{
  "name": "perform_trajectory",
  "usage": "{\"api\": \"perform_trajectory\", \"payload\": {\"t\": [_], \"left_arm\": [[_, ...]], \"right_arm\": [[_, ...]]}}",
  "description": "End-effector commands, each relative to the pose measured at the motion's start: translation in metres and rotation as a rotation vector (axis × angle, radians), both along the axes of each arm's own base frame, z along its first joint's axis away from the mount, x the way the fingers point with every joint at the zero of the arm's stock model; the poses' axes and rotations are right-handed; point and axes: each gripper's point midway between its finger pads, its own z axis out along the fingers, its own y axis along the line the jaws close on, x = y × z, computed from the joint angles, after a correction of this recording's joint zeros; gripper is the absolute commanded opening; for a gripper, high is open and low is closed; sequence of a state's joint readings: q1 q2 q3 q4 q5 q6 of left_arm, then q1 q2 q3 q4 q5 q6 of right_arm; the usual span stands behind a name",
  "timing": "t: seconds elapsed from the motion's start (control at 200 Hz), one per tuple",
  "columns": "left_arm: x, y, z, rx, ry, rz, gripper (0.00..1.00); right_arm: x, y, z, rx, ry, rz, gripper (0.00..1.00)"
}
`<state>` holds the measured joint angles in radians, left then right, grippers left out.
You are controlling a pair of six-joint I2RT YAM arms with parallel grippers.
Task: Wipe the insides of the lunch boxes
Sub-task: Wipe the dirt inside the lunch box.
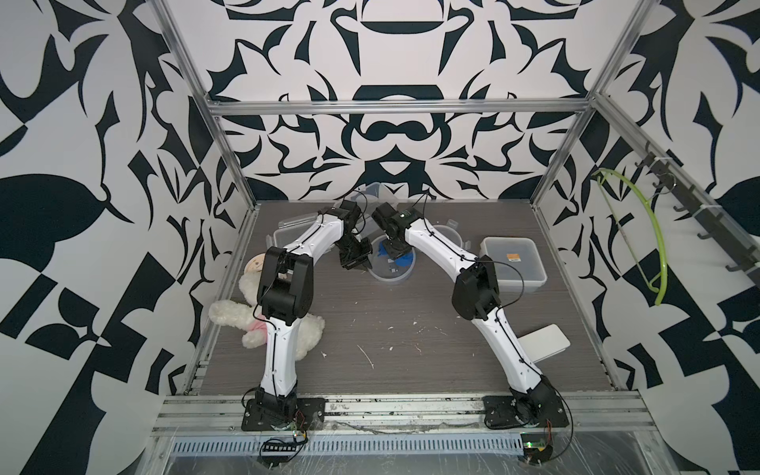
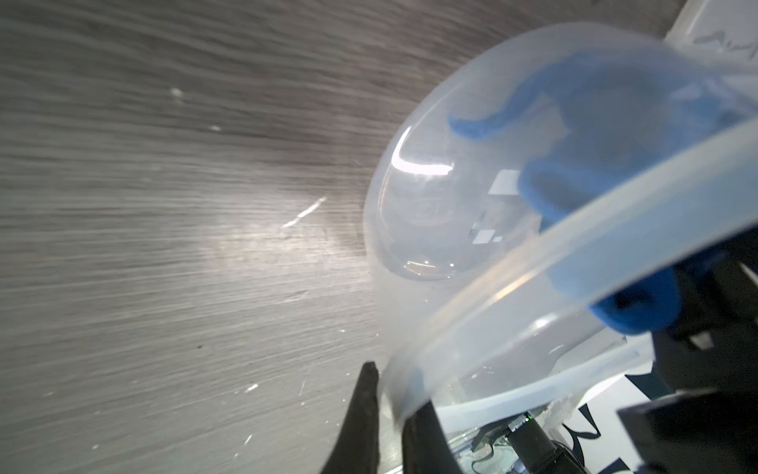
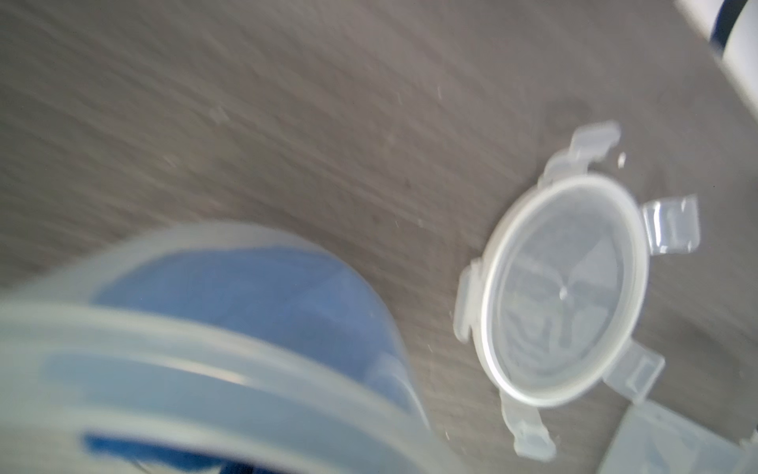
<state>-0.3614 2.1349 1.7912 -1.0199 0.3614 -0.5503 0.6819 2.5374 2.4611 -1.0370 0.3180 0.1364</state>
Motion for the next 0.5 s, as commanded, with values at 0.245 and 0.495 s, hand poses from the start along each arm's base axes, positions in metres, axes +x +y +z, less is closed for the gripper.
{"api": "perform_trajectory", "payload": {"t": [0.245, 0.495], "left_arm": [[-0.017, -0.002, 0.016, -0.016, 0.022, -0.038, 0.00], [-0.020, 0.001, 0.011, 0.006, 0.047, -0.050, 0.00]], "right_arm": [[-0.043, 0.103, 0.024, 0.603, 0.194, 0.217, 0.00], [-0.025, 0.025, 0.139, 1.094, 0.084, 0.099, 0.00]]}}
